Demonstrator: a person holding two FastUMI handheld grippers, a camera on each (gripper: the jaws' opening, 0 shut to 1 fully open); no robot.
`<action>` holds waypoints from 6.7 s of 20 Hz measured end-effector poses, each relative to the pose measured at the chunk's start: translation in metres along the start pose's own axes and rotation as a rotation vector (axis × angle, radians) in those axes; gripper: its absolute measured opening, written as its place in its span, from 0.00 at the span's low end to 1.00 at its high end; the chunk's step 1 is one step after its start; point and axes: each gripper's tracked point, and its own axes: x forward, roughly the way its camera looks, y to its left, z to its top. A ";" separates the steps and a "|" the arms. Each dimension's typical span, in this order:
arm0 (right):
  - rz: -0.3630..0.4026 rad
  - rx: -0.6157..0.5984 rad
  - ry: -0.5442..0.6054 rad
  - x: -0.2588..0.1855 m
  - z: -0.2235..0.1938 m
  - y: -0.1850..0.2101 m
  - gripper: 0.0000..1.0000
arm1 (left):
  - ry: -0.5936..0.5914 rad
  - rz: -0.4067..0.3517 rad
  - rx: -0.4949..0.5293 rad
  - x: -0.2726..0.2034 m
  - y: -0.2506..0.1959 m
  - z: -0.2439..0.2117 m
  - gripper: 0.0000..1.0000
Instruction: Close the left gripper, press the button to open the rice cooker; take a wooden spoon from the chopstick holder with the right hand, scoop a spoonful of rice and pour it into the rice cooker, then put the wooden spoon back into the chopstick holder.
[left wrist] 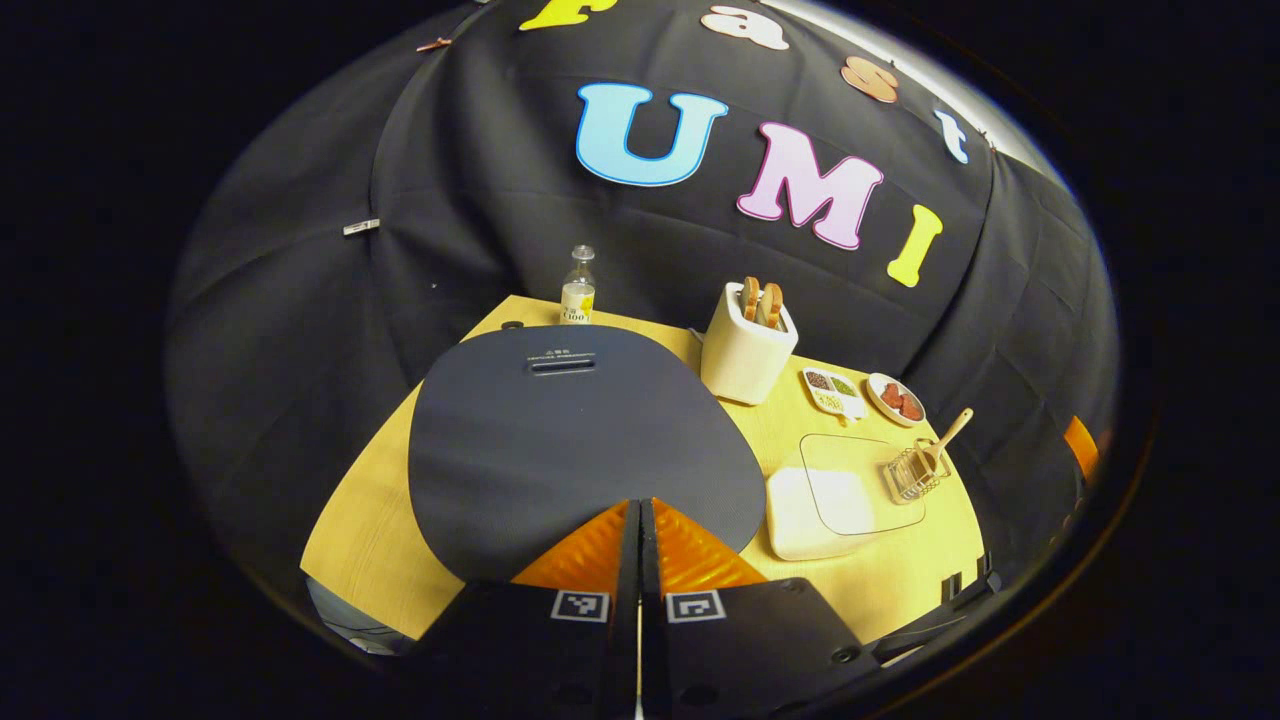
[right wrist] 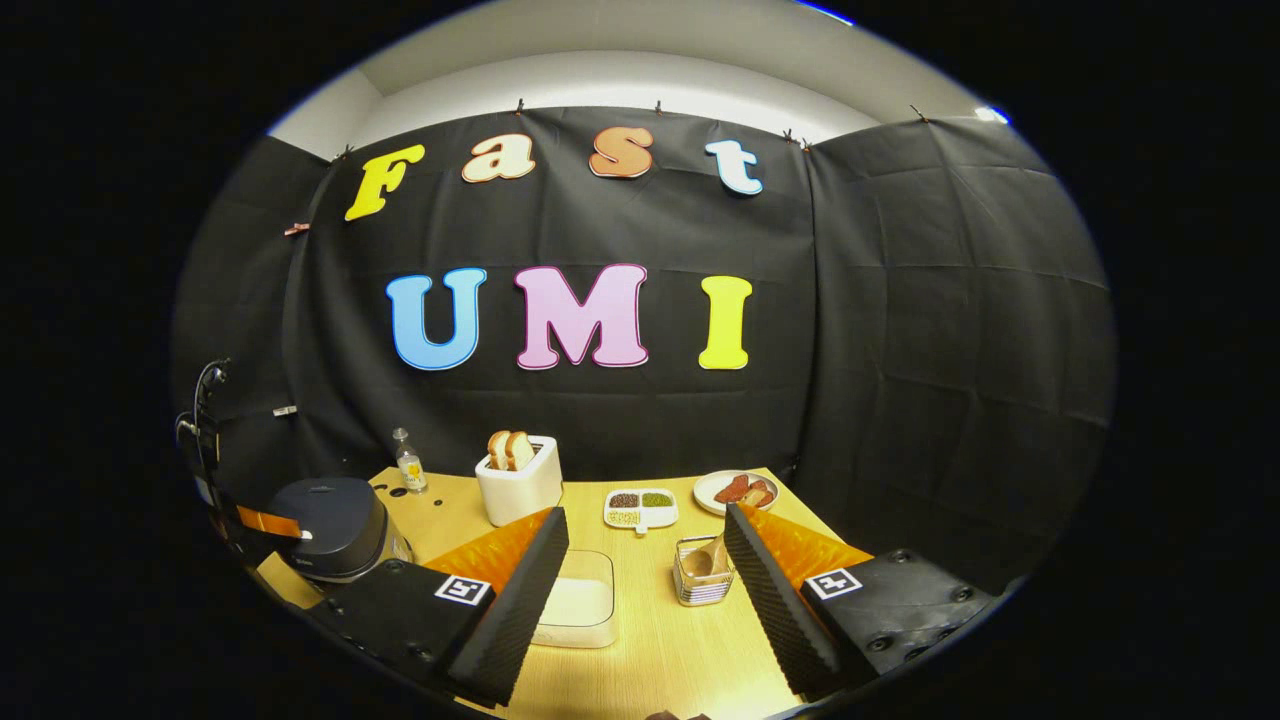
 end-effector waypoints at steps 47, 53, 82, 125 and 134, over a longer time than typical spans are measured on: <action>0.016 0.424 0.481 0.288 -0.177 -0.137 0.97 | -0.242 0.414 -0.143 -0.063 -0.141 -0.005 0.95; -0.037 0.549 0.522 0.304 -0.188 -0.141 0.51 | -0.210 0.415 -0.144 -0.055 -0.160 -0.025 0.95; 0.111 0.588 0.340 0.224 -0.035 -0.040 0.14 | -0.256 0.219 -0.093 -0.049 -0.121 -0.013 0.95; 0.123 0.461 0.631 0.174 -0.200 0.178 0.14 | -0.233 0.068 -0.185 -0.044 -0.020 -0.067 0.95; 0.059 0.649 0.625 0.173 -0.180 0.132 0.14 | -0.231 0.036 -0.173 -0.051 -0.042 -0.067 0.95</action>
